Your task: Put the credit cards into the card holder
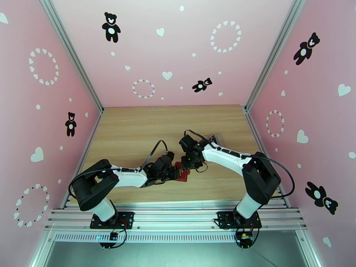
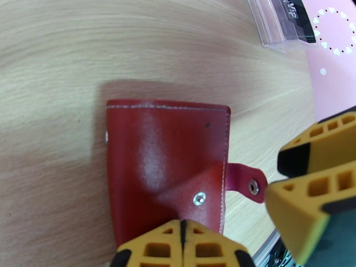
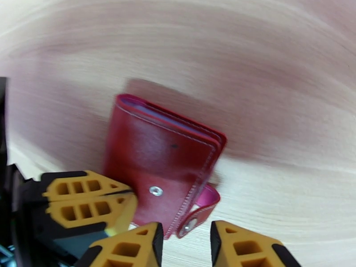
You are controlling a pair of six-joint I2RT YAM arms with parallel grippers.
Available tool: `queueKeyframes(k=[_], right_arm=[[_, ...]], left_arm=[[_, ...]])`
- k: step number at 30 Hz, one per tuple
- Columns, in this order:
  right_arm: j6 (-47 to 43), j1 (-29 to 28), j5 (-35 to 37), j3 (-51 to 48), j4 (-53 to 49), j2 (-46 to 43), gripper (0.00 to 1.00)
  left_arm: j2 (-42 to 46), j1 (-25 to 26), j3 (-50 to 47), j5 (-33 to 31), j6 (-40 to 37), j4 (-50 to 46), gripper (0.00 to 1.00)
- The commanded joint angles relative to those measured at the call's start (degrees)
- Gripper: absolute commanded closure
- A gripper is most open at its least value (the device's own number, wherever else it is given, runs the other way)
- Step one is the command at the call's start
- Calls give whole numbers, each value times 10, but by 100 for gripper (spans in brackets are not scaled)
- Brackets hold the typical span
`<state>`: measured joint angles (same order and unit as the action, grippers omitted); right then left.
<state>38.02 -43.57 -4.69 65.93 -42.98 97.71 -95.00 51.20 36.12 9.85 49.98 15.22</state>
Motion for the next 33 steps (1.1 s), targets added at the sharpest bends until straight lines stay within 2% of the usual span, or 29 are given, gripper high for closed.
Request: queueKeyframes(k=[1, 12, 27, 33], right_arm=[[-6, -11, 23, 25, -30, 22, 66], [-7, -16, 50, 22, -44, 12, 79], [-2, -14, 21, -3, -9, -13, 99], [12, -9, -7, -20, 33, -18, 100]], left_arm=[[-12, 1, -6, -23, -11, -55, 95], [-10, 1, -5, -23, -9, -58, 95], [-6, 1, -7, -24, -10, -61, 95], [-7, 1, -8, -23, -9, -59, 96]])
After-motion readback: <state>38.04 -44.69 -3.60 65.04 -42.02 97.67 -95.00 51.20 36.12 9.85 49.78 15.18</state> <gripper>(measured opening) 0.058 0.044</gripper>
